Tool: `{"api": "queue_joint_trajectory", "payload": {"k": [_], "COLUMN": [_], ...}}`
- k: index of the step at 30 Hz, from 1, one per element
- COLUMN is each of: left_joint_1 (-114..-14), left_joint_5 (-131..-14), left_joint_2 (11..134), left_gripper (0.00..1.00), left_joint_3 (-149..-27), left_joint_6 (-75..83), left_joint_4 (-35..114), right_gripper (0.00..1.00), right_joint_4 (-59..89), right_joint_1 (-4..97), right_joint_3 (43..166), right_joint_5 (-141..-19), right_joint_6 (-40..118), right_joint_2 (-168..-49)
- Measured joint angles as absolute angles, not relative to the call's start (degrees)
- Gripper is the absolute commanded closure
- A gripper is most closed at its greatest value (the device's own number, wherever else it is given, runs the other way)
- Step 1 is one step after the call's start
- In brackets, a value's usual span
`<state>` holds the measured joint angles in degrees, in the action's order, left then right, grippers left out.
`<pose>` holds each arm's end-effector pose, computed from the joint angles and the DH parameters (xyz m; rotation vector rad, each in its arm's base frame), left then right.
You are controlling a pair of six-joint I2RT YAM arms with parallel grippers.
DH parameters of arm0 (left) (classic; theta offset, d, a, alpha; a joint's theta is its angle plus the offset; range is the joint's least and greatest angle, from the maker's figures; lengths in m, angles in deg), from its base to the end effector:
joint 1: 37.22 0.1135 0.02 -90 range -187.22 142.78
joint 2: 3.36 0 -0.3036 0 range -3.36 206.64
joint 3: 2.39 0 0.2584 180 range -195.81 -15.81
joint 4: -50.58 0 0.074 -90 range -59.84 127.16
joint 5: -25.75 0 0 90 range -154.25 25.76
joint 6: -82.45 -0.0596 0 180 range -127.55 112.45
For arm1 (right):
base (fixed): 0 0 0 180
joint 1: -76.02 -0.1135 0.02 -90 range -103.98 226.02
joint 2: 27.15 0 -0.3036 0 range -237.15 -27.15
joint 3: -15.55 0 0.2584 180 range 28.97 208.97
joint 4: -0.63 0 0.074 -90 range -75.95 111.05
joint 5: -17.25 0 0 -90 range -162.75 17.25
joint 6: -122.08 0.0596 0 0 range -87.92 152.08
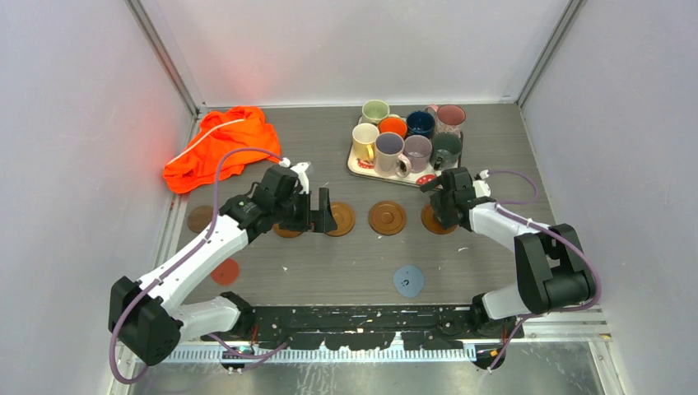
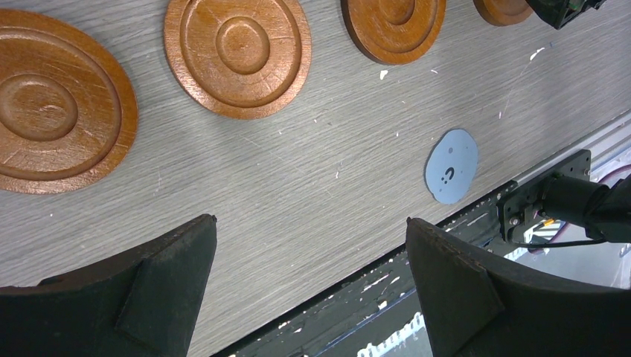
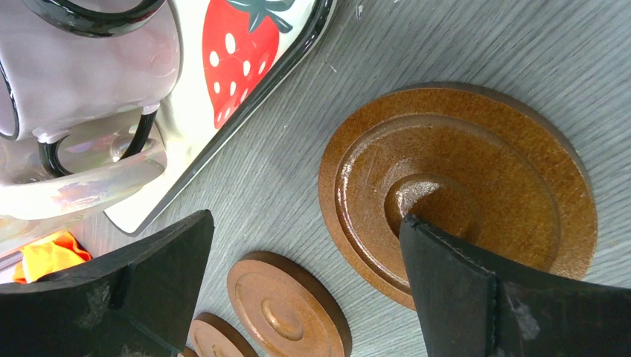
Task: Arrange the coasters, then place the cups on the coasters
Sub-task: Move the coaster to the center of the board.
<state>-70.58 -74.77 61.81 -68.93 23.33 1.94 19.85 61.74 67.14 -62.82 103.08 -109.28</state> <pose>0.1951 -0.1415 0.2978 0.1447 2.5070 -0.7176 0.2804 0.0608 0.1816 1.2446 2.1400 0.4559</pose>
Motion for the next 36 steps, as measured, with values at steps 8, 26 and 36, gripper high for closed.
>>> {"api": "queue_joint_trajectory", "payload": {"k": [8, 26, 36], "left_joint_1": [-70.56, -70.56, -70.56], "left_joint_5": [-74.68, -72.85, -72.69], "left_joint_2": [62.01, 62.01, 62.01], "left_gripper": [0.0, 0.0, 0.0], "left_joint_3": [-68.93, -67.75, -67.73], "left_joint_6": [23.5, 26.34, 26.54], "left_joint_4": [1.94, 1.96, 1.98], "right_gripper": [0.0, 0.0, 0.0], "right_joint_4": [21.95, 37.23, 54.52], "right_joint_1": [59.97, 58.68, 41.81], "right_joint_3": [67.84, 78.47, 80.54], "right_joint_5": [-62.38, -57.73, -52.44], "right_joint_6": [103.17, 95.28, 90.76], "right_joint_2": [-109.17, -105.57, -99.49]}}
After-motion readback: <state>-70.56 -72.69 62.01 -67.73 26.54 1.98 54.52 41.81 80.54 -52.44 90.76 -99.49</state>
